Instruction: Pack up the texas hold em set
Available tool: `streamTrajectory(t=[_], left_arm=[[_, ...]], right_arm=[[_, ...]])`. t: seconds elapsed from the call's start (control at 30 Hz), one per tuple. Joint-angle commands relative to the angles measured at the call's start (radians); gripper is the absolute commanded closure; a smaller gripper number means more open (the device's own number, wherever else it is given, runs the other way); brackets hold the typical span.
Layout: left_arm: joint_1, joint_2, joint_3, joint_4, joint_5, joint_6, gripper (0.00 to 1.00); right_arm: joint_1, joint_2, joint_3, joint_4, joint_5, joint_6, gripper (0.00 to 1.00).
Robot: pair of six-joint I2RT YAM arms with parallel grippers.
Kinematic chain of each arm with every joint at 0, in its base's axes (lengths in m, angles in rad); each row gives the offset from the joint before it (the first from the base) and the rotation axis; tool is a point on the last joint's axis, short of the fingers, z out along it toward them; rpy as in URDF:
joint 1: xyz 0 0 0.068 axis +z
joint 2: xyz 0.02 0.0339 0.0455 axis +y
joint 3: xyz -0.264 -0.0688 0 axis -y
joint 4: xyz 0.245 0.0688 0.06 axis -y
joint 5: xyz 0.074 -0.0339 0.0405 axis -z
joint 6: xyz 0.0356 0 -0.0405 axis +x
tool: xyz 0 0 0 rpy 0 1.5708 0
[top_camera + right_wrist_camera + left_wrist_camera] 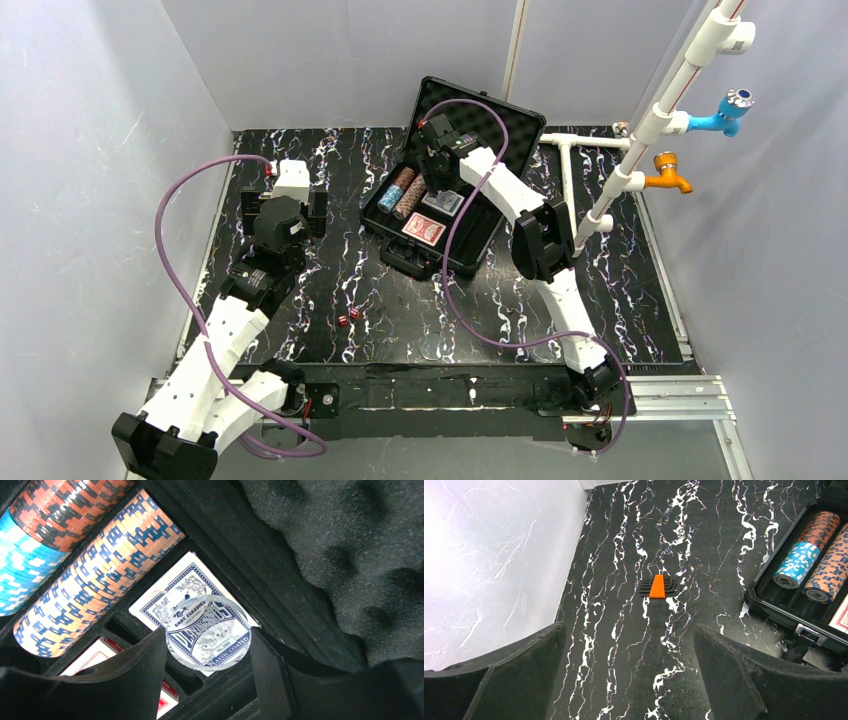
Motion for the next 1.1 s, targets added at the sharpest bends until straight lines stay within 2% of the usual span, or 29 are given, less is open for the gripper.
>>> streamTrajectory(t=[0.0, 0.07, 0.2, 0.63, 1.07], left_arm=[[-0.004, -0.005, 0.025, -0.006, -0.005, 0.004, 0.02], [-0.004, -0.005, 0.025, -0.006, -0.006, 0.004, 0.02], [-0.004, -0.004, 0.025, -0.006, -0.005, 0.006, 0.02], [-0.004, -0.002, 0.026, -0.007, -0.003, 0.007, 0.02], [-0.004, -0.006, 0.027, -0.011, 0.011, 0.007, 0.01]], right_arm=[[0.001, 0.006, 0.059, 0.037, 0.053, 0.008, 0.25], [0.001, 0.005, 0.060, 0.039, 0.068, 0.010, 0.15], [0.001, -0.003, 0.061, 0.044, 0.073, 0.010, 0.02], [0.021, -0.127, -0.002, 0.046, 0.042, 0.024, 0.02], [0.072, -0.388, -0.269, 0.083, 0.060, 0.027, 0.00]])
